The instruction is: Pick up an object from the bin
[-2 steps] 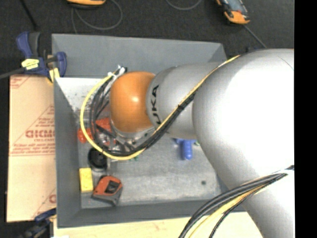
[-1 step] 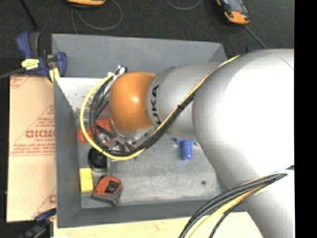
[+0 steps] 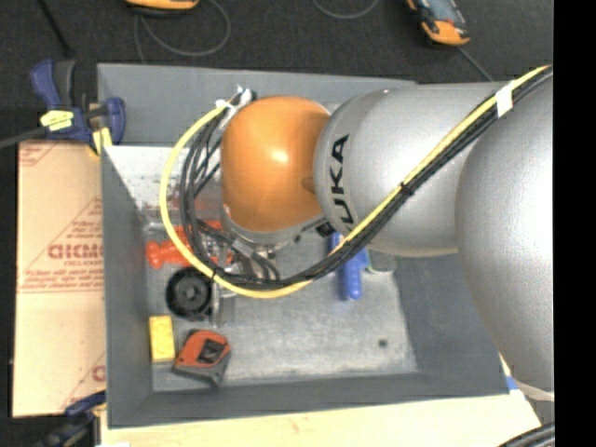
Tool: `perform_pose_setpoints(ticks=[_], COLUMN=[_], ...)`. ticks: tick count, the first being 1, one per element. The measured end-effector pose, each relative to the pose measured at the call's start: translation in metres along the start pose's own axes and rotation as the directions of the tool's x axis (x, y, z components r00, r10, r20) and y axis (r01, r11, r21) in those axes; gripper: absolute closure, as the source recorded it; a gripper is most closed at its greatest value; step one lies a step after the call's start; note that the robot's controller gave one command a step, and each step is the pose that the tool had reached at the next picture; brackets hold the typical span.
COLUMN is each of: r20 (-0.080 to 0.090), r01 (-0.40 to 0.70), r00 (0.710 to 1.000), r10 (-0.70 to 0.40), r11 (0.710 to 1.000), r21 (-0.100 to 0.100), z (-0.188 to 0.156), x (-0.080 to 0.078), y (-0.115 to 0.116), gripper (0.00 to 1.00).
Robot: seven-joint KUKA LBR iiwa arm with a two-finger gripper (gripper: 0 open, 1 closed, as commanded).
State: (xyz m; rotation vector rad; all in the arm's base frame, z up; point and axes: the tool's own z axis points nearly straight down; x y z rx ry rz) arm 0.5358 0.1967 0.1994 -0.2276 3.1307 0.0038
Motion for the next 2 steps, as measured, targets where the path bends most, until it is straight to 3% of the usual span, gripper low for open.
perform_pose_setpoints(ticks=[1,2], r20=[-0.001,-0.002], r01=[0.0,0.003], r00=[1.0,1.0], r10=[0.0,-0.003], r11=[1.0,1.0], r21=[0.0,0.002], z=[0.0,-0.034], x=[0.0,-0.005], y=[0.0,0.002], gripper=[1.0,1.0])
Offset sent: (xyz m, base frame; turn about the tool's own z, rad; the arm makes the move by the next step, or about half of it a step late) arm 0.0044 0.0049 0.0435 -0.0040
